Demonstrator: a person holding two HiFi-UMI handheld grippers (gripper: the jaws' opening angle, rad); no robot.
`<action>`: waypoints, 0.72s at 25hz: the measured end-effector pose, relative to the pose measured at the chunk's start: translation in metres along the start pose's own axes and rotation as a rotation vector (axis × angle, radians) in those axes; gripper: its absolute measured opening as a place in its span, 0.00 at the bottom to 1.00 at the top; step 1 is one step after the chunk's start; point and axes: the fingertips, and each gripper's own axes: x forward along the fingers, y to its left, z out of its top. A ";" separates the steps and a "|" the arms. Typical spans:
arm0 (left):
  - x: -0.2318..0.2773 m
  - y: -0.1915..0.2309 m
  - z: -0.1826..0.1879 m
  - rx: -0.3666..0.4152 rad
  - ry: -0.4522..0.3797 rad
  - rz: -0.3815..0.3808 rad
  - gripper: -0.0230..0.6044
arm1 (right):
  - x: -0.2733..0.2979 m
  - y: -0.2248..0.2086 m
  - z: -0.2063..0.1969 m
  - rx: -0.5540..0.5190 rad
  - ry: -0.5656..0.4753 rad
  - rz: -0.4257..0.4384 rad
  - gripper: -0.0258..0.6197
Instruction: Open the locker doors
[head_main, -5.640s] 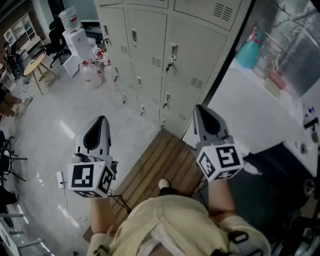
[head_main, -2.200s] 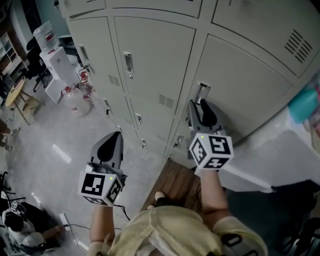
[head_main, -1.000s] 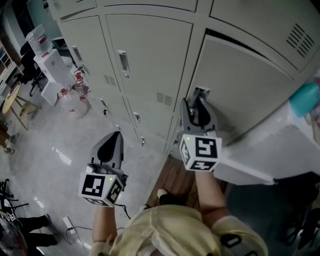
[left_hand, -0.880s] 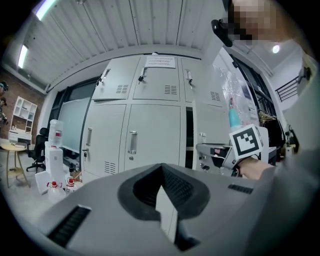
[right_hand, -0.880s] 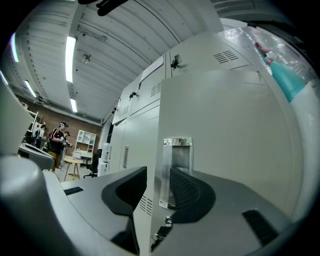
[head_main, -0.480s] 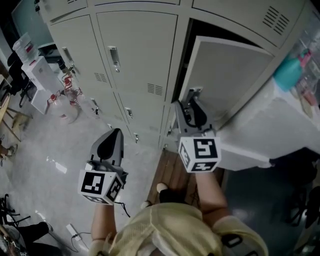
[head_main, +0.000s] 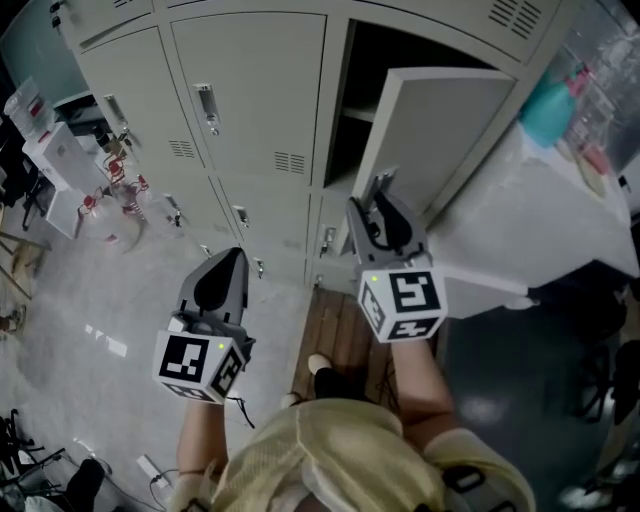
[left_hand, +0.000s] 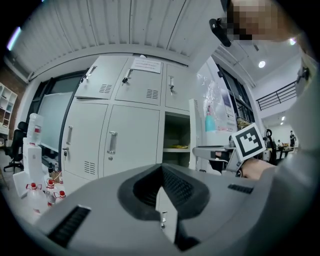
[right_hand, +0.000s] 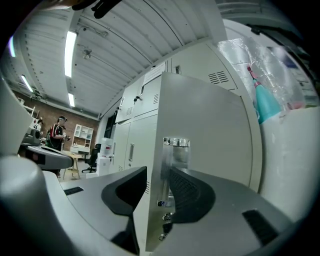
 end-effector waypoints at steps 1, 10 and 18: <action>-0.001 -0.002 0.001 0.004 -0.002 -0.007 0.03 | -0.004 -0.001 0.000 0.000 0.002 -0.004 0.23; -0.006 -0.023 0.010 0.004 -0.028 -0.055 0.03 | -0.034 -0.011 -0.001 -0.015 0.012 -0.041 0.23; -0.005 -0.037 0.003 0.009 -0.010 -0.104 0.03 | -0.060 -0.020 -0.004 -0.010 0.027 -0.061 0.23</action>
